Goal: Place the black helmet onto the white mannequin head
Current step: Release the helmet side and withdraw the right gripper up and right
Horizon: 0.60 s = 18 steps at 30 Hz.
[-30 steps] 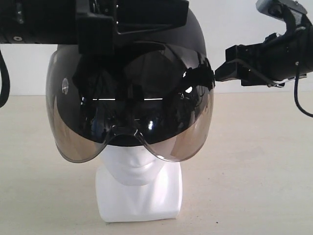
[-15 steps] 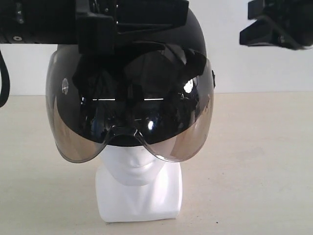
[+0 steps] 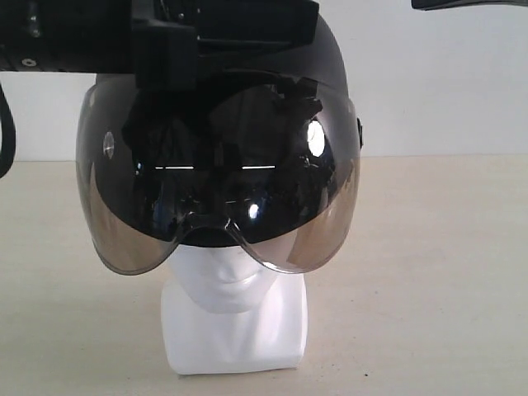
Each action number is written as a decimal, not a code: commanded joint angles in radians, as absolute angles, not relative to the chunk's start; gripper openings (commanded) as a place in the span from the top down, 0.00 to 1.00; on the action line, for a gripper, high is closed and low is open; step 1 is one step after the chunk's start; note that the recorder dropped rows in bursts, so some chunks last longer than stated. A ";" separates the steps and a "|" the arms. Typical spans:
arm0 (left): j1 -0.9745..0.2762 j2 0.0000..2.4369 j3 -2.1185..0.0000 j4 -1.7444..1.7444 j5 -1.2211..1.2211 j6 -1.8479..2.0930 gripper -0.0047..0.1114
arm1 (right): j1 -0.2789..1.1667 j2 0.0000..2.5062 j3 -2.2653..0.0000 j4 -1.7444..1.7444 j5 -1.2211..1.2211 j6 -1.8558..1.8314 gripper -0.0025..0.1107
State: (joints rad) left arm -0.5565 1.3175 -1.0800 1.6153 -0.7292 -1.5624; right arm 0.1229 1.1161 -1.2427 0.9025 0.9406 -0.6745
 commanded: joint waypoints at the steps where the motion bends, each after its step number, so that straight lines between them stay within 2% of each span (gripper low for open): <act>1: -0.555 1.325 -1.059 1.664 -0.666 -1.637 0.92 | 0.120 1.107 -1.250 0.916 0.956 -0.683 0.98; 18: -0.555 1.286 -1.132 1.656 -0.686 -1.633 0.92 | 0.120 1.107 -1.250 0.916 0.952 -0.688 0.98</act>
